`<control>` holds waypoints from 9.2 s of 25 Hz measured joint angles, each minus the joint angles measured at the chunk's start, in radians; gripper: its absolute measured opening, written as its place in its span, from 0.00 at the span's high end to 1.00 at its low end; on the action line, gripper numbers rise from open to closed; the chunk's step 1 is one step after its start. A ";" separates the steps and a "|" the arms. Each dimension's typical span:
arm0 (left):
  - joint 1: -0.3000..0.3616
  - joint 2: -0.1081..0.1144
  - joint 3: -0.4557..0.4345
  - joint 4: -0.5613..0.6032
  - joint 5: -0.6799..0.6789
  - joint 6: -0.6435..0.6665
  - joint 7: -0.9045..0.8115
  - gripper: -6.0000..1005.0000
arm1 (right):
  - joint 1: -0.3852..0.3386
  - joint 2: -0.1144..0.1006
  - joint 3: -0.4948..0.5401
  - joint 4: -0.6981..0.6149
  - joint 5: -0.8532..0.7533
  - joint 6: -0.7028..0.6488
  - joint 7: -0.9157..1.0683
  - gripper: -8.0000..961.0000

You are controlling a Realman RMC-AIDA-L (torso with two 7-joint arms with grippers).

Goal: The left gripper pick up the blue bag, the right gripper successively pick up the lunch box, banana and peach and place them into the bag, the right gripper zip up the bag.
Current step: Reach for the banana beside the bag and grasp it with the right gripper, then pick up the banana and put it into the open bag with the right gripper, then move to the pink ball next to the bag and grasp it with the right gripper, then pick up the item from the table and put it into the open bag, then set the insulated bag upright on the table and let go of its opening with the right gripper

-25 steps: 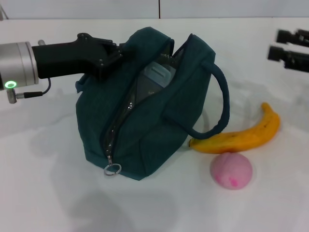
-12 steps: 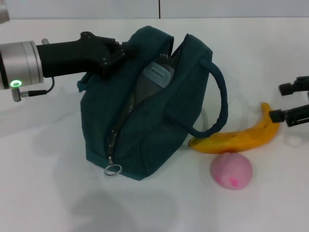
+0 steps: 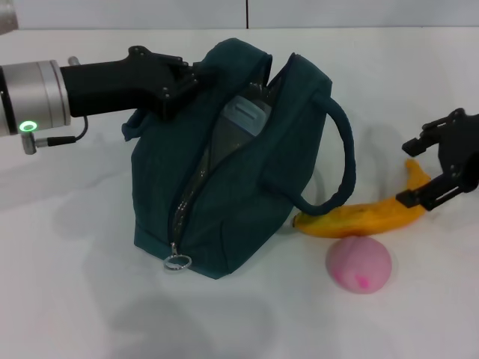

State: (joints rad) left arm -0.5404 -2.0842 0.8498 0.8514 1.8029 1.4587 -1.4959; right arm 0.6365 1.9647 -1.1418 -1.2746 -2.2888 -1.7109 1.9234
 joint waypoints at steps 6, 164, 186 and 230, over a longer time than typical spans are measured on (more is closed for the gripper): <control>0.000 0.001 0.000 0.000 0.004 0.000 -0.002 0.94 | 0.025 0.046 -0.091 -0.005 -0.144 0.027 0.017 0.09; -0.007 -0.002 0.032 0.009 -0.052 0.001 0.001 0.94 | -0.365 0.039 -0.096 0.360 0.538 0.312 -0.484 0.55; -0.008 -0.001 0.040 0.022 -0.119 0.011 -0.006 0.94 | -0.120 0.021 0.212 0.558 0.903 -0.024 -0.520 0.84; -0.010 0.001 0.035 0.015 -0.112 0.000 0.007 0.94 | -0.240 0.031 0.049 0.333 0.591 -0.092 -0.381 0.23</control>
State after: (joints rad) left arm -0.5506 -2.0831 0.8852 0.8666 1.6909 1.4587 -1.4888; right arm 0.3964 1.9956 -1.0924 -0.9414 -1.6980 -1.8027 1.5428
